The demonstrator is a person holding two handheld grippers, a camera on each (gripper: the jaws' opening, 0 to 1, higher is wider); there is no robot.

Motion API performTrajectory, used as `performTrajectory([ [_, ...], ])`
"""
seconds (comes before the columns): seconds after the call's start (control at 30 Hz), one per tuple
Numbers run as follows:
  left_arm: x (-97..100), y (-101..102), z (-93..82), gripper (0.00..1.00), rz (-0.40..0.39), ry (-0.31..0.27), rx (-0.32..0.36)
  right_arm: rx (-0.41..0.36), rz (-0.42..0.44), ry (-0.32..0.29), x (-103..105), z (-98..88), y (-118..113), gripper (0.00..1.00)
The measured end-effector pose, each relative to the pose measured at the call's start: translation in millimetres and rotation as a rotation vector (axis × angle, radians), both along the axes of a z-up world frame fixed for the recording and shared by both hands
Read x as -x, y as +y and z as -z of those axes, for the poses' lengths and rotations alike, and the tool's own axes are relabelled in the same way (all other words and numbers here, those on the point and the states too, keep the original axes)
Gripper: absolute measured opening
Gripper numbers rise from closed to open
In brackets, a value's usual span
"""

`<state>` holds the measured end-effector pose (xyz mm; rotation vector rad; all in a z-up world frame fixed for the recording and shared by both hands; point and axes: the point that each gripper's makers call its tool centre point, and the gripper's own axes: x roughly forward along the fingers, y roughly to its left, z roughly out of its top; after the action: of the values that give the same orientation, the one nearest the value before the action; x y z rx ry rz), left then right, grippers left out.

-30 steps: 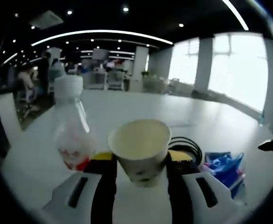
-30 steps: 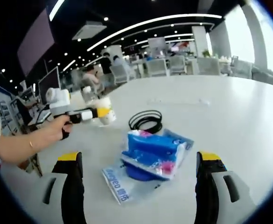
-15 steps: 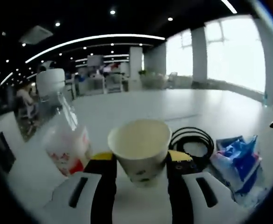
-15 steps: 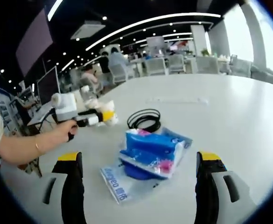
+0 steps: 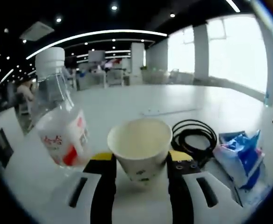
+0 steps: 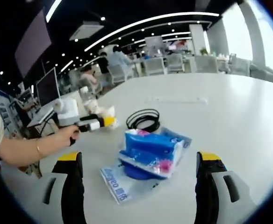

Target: Arrange the tabletop items into an orderly group along one side of the table until the central work area is clear of visible clutter.

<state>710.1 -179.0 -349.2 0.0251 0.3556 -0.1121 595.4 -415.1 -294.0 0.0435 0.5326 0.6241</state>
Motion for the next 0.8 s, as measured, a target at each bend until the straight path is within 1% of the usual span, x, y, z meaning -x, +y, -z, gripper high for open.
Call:
performTrajectory([
  [0.2, 0.0, -1, 2.5, 0.41, 0.0, 0.011, 0.006, 0.001, 0.0, 0.003, 0, 0.0, 0, 0.99],
  [0.3, 1.8, -2, 5.8, 0.41, 0.002, 0.03, 0.013, -0.006, 0.0, 0.006, 1, -0.5, 0, 0.99],
  [0.47, 4.3, -4, 4.9, 0.5, 0.012, 0.03, 0.008, -0.011, -0.003, 0.0, 1, -2.8, 2, 0.99],
  [0.63, 9.1, -3, 1.7, 0.56, 0.013, 0.036, -0.002, -0.015, -0.006, 0.002, 2, -3.4, 4, 0.99],
  [0.7, 10.9, -3, -1.1, 0.57, 0.021, 0.026, -0.012, -0.017, -0.009, 0.002, 2, -3.9, 5, 0.99],
  [0.73, 12.7, -3, -3.3, 0.58, 0.029, 0.022, -0.032, -0.018, -0.013, 0.003, 3, -4.1, 6, 0.99],
  [0.8, 17.3, -2, -4.6, 0.6, 0.034, 0.03, -0.033, -0.021, -0.014, 0.003, 3, -4.3, 7, 0.99],
])
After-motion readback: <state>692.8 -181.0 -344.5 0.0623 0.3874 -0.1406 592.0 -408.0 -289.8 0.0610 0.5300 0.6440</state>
